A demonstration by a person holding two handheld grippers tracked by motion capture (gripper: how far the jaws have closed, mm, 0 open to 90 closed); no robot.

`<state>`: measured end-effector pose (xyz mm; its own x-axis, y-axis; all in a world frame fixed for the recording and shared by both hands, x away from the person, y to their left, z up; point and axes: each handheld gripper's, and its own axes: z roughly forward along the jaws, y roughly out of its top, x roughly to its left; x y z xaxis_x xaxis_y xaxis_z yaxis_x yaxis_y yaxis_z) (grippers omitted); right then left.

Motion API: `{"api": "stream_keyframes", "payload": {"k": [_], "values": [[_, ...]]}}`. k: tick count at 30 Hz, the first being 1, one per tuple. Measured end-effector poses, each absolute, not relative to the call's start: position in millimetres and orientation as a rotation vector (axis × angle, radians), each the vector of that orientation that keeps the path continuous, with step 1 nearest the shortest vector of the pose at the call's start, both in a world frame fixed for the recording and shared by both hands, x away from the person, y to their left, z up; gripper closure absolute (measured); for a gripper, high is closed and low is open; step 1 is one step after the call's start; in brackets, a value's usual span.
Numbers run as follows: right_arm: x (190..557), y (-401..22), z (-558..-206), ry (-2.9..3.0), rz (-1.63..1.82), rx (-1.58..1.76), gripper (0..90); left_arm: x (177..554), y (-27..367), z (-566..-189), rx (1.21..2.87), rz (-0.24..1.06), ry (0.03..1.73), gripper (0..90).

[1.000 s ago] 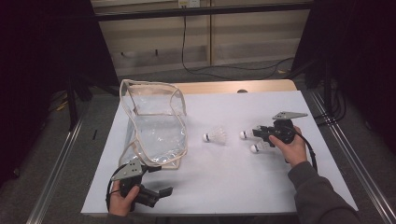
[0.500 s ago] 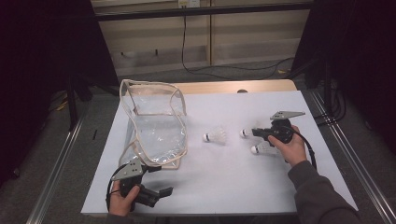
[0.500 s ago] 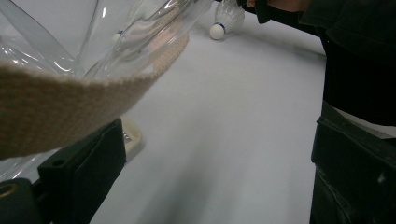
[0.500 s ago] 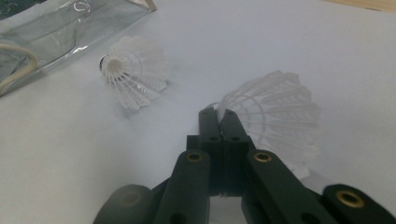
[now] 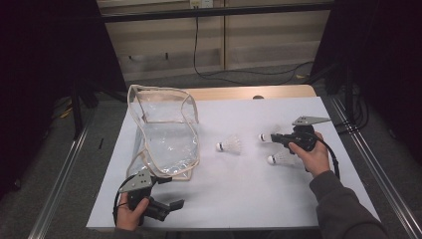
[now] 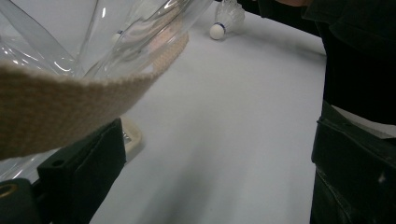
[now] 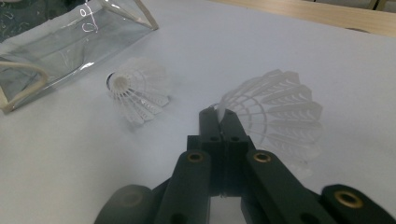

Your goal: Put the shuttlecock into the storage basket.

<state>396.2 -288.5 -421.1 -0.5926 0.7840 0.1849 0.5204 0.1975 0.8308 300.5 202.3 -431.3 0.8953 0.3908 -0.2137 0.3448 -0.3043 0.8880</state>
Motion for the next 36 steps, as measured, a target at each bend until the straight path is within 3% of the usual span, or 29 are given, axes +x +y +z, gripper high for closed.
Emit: {"api": "stream_keyframes", "payload": {"k": [36], "values": [[387, -269, -404, 2.196, 1.42, 1.192, 90.0, 300, 201, -431, 1.915, 0.045, 0.536, 3.0]]}}
